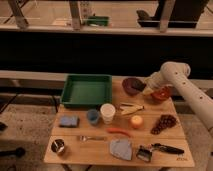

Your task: Wipe purple bowl with eraser

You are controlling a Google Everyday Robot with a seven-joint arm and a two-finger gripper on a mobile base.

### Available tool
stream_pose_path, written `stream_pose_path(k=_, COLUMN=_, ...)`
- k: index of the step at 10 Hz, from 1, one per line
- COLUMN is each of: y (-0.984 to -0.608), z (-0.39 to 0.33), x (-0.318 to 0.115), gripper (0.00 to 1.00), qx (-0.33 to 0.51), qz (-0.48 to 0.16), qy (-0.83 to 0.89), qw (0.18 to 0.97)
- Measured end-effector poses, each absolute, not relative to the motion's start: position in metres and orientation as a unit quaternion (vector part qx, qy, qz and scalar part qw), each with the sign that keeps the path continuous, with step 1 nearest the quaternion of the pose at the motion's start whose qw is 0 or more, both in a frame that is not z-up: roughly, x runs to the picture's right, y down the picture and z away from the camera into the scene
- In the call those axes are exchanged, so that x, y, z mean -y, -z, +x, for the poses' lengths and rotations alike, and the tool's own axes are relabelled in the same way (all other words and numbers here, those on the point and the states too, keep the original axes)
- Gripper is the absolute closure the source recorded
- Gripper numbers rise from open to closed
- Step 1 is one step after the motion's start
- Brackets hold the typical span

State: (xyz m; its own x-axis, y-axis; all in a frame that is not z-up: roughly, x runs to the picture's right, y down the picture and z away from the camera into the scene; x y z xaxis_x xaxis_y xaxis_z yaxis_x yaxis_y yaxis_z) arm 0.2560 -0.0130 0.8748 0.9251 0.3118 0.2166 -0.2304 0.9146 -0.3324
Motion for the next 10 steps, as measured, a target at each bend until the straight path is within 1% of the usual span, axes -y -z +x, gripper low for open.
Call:
stream_pose_path(k=3, y=-0.891, z=0.238, x=0.018, gripper=1.00, qx=0.170, qz=-0.149, qy=-0.129, qw=0.965)
stream_pose_path(k=6, y=-0.896, z=0.231, x=0.027, gripper=1.00, qx=0.186, qz=-0.137, qy=-0.118, qw=0.966)
stream_pose_path(k=10, y=-0.907, z=0.226, x=0.030, gripper=1.00, qx=0.182, qz=-0.121, qy=-0.087, qw=0.972)
